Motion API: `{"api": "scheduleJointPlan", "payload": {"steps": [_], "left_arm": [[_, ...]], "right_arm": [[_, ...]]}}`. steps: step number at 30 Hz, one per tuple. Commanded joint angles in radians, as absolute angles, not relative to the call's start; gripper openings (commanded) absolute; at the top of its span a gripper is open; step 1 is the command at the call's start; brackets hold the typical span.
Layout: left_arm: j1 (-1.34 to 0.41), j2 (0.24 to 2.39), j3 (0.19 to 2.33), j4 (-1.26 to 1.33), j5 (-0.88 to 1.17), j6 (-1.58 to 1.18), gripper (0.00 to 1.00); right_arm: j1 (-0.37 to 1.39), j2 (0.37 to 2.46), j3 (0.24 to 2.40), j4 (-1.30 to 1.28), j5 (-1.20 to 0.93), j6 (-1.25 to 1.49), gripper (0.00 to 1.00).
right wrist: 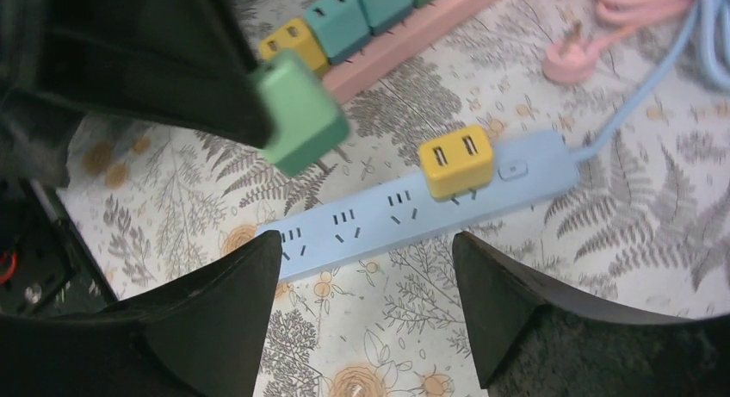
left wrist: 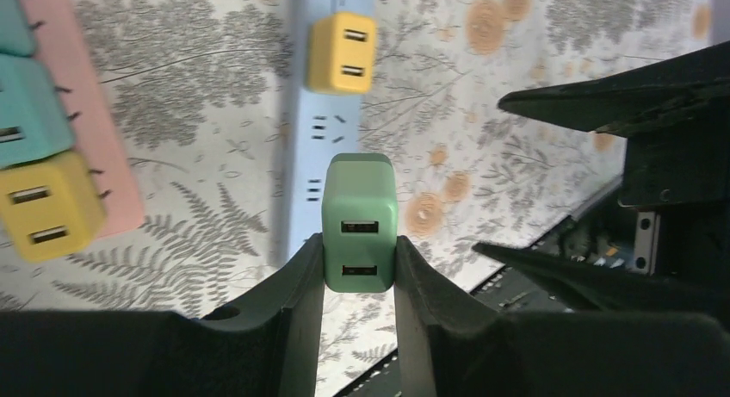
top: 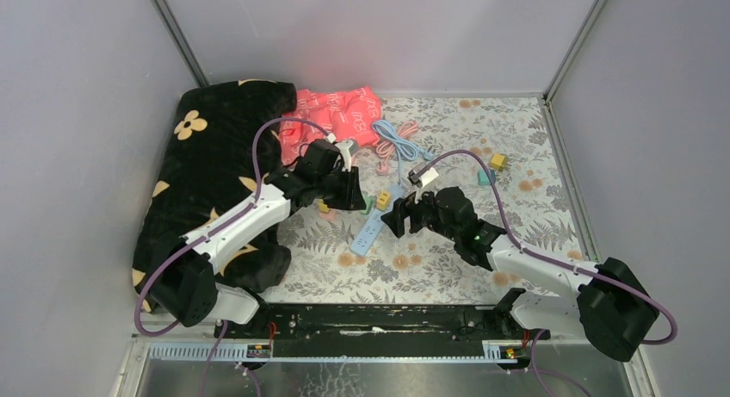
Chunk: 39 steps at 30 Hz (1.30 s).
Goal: Insert the plug
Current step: Insert the plug into the socket.
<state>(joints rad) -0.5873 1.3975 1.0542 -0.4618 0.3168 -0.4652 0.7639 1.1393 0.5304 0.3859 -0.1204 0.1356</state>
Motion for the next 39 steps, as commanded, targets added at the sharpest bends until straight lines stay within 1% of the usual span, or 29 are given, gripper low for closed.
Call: {"api": "scheduleJointPlan", "payload": {"steps": [1, 4, 10, 14, 22, 27, 34, 39], "left_arm": [[-0.585, 1.394, 1.094, -0.540, 0.186, -0.377, 0.00], [-0.586, 1.405, 1.092, -0.540, 0.166, -0.372, 0.00], [-0.609, 1.437, 1.101, -0.522, 0.141, -0.368, 0.00], [-0.638, 1.458, 1.113, -0.506, 0.128, -0.358, 0.00], [-0.700, 1.520, 1.152, -0.506, 0.070, -0.335, 0.00], [-0.717, 1.555, 1.179, -0.519, 0.058, -0.327, 0.00], [-0.723, 1.574, 1.192, -0.535, 0.045, -0.324, 0.00], [-0.728, 1.595, 1.201, -0.543, 0.053, -0.322, 0.00]], "right_arm": [[0.770, 1.172, 0.542, 0.381, 0.064, 0.389, 0.80], [0.771, 1.185, 0.516, 0.387, 0.157, 0.521, 0.77], [0.771, 1.255, 0.536, 0.374, 0.176, 0.653, 0.73], [0.770, 1.315, 0.530, 0.408, 0.175, 0.739, 0.67], [0.758, 1.420, 0.527, 0.489, 0.122, 0.836, 0.59], [0.719, 1.466, 0.506, 0.555, 0.071, 0.895, 0.53], [0.698, 1.546, 0.509, 0.641, -0.007, 0.942, 0.51], [0.687, 1.598, 0.500, 0.666, -0.001, 0.989, 0.46]]}}
